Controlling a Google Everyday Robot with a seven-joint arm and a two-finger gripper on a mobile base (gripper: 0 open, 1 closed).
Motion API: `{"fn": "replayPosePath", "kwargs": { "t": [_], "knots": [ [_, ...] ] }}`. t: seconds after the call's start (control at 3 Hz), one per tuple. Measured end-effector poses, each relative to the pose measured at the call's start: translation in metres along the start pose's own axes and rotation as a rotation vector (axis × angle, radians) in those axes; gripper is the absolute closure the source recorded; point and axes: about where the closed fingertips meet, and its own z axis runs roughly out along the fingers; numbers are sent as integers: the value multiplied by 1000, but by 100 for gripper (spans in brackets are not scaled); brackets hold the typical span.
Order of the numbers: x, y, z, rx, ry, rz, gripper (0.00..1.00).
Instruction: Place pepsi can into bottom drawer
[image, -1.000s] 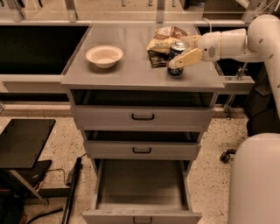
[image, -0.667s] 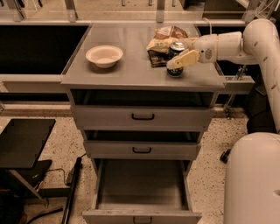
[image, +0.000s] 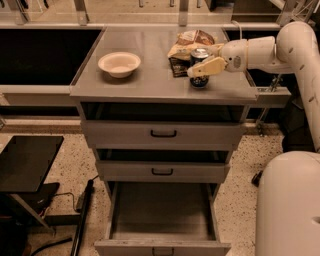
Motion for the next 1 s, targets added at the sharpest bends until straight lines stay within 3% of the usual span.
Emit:
{"fn": "replayPosePath", "kwargs": {
  "t": [1.0],
  "knots": [
    [0,0,0,0,0,0,89]
  ]
}}
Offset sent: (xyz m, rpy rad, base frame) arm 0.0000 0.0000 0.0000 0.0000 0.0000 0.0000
